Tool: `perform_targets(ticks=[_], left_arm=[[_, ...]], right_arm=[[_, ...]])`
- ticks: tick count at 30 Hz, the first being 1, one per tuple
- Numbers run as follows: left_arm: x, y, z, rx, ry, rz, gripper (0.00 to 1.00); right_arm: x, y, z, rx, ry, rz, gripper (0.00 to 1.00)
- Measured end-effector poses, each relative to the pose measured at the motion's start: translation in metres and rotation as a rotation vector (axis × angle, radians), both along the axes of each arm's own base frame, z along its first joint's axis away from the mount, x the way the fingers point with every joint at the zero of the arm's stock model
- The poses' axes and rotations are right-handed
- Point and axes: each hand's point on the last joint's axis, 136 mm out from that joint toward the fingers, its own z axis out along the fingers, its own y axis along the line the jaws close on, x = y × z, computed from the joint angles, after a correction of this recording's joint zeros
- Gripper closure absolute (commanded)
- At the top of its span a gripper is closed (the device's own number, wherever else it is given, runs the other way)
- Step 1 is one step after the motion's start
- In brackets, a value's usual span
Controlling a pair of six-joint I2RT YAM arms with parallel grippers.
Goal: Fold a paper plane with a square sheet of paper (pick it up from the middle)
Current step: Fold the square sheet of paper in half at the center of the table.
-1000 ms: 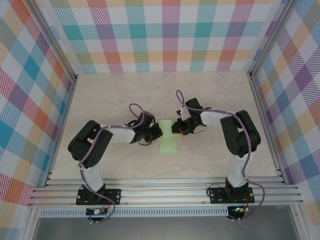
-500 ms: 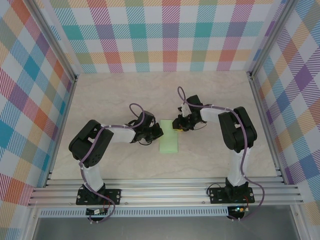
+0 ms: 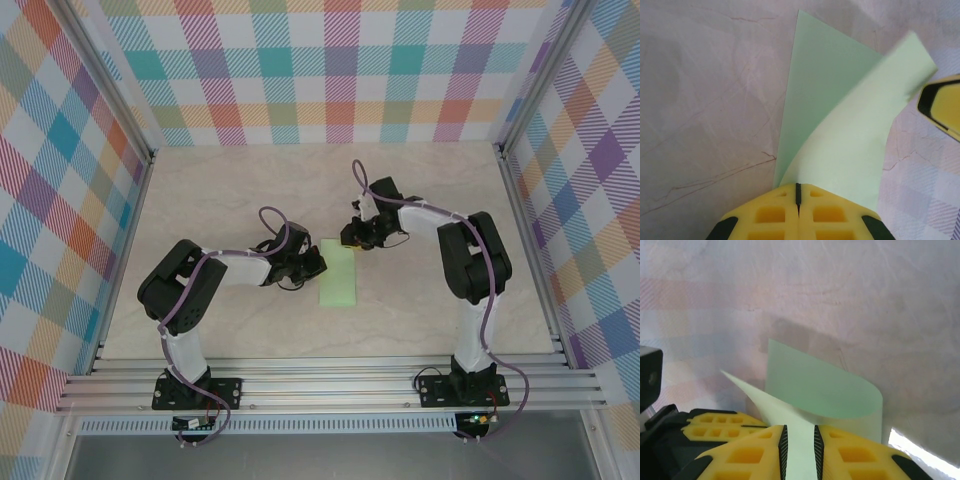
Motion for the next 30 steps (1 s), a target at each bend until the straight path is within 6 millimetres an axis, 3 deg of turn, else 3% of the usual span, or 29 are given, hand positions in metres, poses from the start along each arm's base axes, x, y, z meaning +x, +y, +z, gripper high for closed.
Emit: perform_targets(ticks=[6,13,21,27,30], left_arm=[[0.000,0.000,0.000,0.000,0.000,0.000,1.00],[0.000,0.000,0.000,0.000,-0.001,0.000,1.00],[0.000,0.000,0.000,0.000,-0.001,0.000,1.00],[0.000,0.000,0.000,0.001,-0.001,-0.001,1.00],[0.000,0.000,0.000,0.001,-0.002,-0.003,1.00]], right_arm=[[0.000,-0.005,-0.026,-0.022,0.053,-0.010,0.77],[0.004,-0.007,-0.021,-0.024,0.058,-0.016,0.76],[0.022,-0.012,-0.007,0.001,0.025,-0.040,0.76],[0.021,-0.014,-0.025,0.009,0.076,-0.050,0.76],[0.025,-0.017,-0.024,0.016,0.077,-0.058,0.76]])
